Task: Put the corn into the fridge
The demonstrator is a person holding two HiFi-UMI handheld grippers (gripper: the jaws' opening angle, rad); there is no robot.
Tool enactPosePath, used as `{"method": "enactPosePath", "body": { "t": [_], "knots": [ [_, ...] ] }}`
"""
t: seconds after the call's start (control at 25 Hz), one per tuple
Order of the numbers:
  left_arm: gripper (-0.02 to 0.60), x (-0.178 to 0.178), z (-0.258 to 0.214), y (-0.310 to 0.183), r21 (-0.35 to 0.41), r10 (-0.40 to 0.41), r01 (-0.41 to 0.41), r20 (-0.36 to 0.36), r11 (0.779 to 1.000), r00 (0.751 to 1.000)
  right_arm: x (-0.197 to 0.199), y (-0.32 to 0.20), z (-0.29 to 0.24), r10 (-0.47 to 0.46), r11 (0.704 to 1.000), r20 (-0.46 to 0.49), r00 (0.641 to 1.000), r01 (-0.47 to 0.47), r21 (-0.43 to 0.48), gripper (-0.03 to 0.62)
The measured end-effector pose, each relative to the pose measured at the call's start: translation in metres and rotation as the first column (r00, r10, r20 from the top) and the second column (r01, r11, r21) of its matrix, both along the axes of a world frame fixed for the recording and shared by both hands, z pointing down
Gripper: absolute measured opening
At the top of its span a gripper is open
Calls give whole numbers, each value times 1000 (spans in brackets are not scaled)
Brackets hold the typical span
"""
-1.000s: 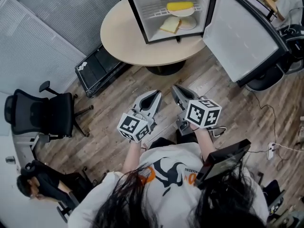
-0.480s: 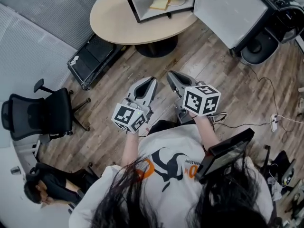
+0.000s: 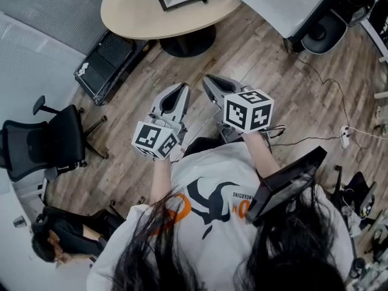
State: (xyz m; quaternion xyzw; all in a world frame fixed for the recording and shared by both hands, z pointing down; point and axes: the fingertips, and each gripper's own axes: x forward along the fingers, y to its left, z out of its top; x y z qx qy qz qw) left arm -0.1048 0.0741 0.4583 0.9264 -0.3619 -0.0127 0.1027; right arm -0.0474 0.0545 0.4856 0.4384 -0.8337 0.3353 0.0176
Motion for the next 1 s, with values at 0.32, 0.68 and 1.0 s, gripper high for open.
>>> {"method": "enactPosePath", "body": {
  "t": [0.32,0.68,1.0],
  "knots": [
    [12,-8,0,2,0,-4,4,-7,1000,1000,-9,0,1,-4,1000,-15,1000,4,-4,34],
    [12,-19,6,3,-20,-43,42,-12,999,999,-18,2,8,-37,999,-28,999,36,-22,34],
    [12,-18,13,-5,-29,-59,58,-10,998,998,-8,-4,17,-34,999,-39,999,33,-37,34]
  ]
}}
